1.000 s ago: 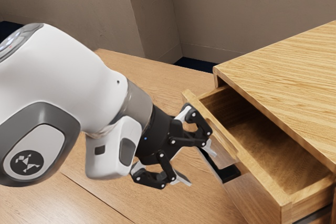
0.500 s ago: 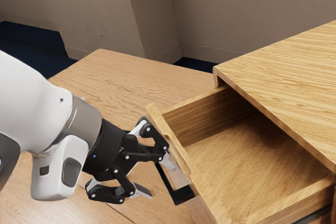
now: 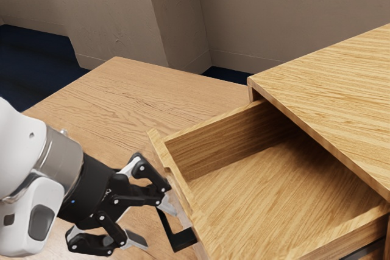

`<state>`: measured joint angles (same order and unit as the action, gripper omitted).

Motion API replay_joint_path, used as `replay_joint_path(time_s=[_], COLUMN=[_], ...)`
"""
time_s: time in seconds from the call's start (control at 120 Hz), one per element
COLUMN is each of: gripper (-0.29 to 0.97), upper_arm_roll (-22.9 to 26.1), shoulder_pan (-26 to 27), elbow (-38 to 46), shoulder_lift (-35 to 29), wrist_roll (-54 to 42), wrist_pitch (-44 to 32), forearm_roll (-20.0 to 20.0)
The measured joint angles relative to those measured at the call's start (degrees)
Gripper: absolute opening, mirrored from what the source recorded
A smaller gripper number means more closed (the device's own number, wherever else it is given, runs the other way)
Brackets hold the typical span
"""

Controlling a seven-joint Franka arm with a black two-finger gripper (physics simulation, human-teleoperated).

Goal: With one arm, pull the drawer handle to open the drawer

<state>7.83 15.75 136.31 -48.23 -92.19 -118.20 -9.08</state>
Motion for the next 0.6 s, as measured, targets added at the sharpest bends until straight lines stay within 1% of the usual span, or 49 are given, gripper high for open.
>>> replay_joint_path(time_s=[0.083, 0.3, 0.358, 0.375, 0.475, 0.558, 0.6], gripper=[0.32, 0.34, 0.41, 0.42, 0.51, 0.56, 0.58], upper_arm_roll=[0.03, 0.01, 0.20, 0.19, -0.17, -1.72, -2.08], shoulder_pan=[0.02, 0.02, 0.08, 0.10, 0.11, 0.08, 0.34], elbow=[0.16, 0.36, -0.36, -1.32, -14.76, -18.21, -18.97], shoulder_lift=[-0.77, -1.49, -1.49, -1.48, -1.28, -2.37, -2.73], wrist_roll=[0.08, 0.24, 0.29, 0.30, 0.58, 1.76, 3.97], wrist_pitch=[0.64, 1.89, 2.10, 2.32, 7.30, 10.69, 12.37], forearm_roll=[-0.04, -0.05, -0.02, -0.02, -0.08, -0.78, -0.06])
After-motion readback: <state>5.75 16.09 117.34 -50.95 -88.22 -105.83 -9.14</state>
